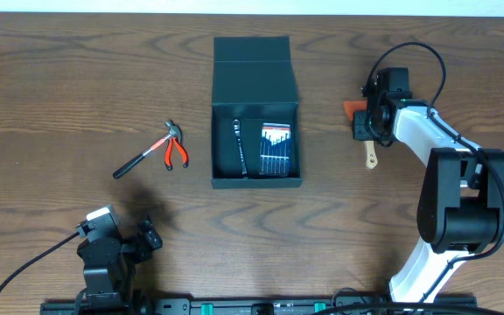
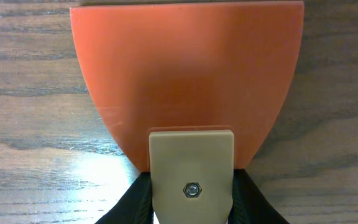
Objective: Pack container
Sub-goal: 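Lower the right gripper and grasp the scraper's wooden handle, then lift the scraper and carry it over the black box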
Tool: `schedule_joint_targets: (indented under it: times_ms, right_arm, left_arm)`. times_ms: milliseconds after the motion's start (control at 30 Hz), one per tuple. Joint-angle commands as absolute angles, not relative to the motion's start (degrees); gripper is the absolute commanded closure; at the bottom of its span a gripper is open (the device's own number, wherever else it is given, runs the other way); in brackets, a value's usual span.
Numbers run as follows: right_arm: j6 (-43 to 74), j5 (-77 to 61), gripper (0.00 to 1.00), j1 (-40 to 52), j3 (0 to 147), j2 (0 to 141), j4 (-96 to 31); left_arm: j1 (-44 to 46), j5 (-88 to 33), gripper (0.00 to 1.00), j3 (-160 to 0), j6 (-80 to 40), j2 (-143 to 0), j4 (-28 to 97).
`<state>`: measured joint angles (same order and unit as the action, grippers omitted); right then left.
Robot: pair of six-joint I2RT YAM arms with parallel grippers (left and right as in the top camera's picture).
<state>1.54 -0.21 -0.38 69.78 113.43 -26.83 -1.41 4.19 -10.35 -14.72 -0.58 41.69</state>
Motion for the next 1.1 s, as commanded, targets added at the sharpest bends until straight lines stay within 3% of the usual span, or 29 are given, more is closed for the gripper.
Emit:
schedule_joint_targets:
  times_ms: [0,733,1067]
  right_arm:
    - [4.12,-2.07,0.89,0.08,70.13,116.46,-27.73]
    - [5.54,-11.66,0.98,0.47,89.62,114.96,-40.62]
    - [5.82,-18.24,0.96,10.28,93.08,106.45,-41.39]
  left_arm:
    - [-1.69,3.62,0.01,-9.43,-13.76,-0.21,41.87]
    - [-1.69,3.62,0.01,-9.43,-13.76,-0.21,41.89]
    - [-1.69,3.62,0.01,-9.43,-13.76,-0.21,41.89]
